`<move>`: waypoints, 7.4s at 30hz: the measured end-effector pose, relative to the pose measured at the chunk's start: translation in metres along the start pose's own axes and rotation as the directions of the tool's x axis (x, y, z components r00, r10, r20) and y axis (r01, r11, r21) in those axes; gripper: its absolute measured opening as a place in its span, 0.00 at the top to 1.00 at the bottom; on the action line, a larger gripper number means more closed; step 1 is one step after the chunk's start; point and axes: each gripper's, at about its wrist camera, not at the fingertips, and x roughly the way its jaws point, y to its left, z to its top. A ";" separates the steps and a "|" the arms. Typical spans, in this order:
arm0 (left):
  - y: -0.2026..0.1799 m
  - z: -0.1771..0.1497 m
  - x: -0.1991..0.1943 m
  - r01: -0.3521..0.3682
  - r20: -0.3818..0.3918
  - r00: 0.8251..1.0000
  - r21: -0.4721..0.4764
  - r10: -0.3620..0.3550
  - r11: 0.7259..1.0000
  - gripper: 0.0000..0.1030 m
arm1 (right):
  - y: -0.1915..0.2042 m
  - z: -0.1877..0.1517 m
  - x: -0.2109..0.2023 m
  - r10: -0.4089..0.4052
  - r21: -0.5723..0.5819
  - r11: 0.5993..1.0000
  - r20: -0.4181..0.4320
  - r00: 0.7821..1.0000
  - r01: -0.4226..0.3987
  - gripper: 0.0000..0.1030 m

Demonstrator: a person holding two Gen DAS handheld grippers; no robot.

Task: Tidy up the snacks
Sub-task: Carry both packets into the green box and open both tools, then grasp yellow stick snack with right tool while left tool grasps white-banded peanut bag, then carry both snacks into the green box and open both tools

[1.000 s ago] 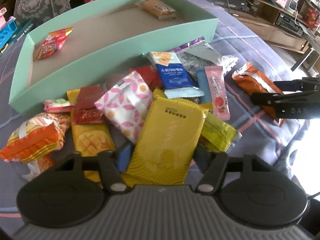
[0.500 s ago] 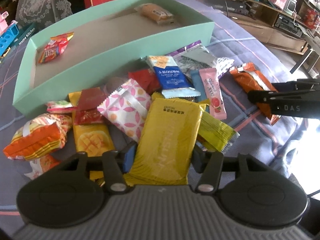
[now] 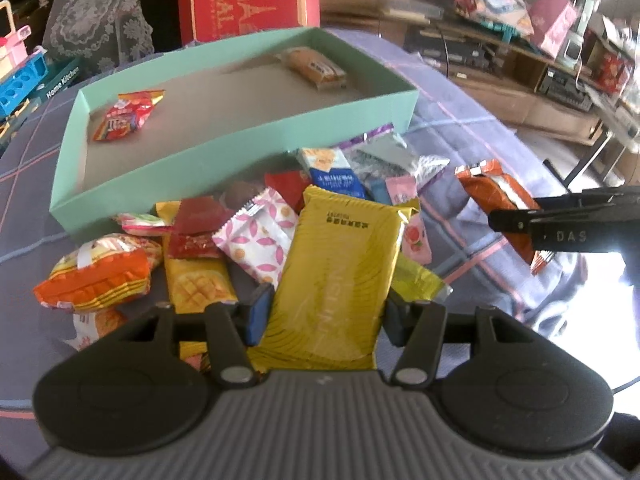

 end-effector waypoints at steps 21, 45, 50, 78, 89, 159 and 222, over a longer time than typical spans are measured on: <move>0.053 0.013 -0.043 0.070 0.141 0.989 -0.147 -0.050 0.987 0.47 | 0.027 0.060 -0.032 -0.037 -0.001 0.999 0.106 0.994 0.038 0.51; 0.199 0.116 -0.011 -0.133 0.125 0.974 -0.353 0.188 0.926 0.47 | 0.055 0.179 0.042 0.110 -0.028 0.994 0.129 0.986 -0.108 0.51; 0.211 0.138 0.024 -0.179 0.064 0.975 -0.344 0.213 0.922 0.47 | 0.080 0.193 0.083 0.163 -0.042 0.986 0.055 0.985 -0.161 0.51; 0.181 0.115 0.006 -0.245 0.083 0.957 -0.286 0.278 0.927 0.00 | 0.062 0.166 0.067 0.209 0.070 0.975 0.038 0.977 -0.211 0.00; 0.164 0.065 -0.010 -0.239 0.020 0.967 -0.288 0.255 0.927 0.00 | 0.046 0.124 0.023 0.240 0.133 0.961 0.038 0.970 -0.243 0.00; 0.173 -0.018 0.012 -0.214 -0.070 0.977 -0.275 0.203 0.937 0.27 | 0.126 0.041 0.056 0.159 -0.046 0.985 -0.106 0.982 -0.165 0.75; 0.150 0.151 0.055 -0.166 0.071 0.980 -0.230 0.186 0.959 0.52 | 0.040 0.213 0.089 0.135 0.028 0.989 0.184 0.974 -0.143 0.75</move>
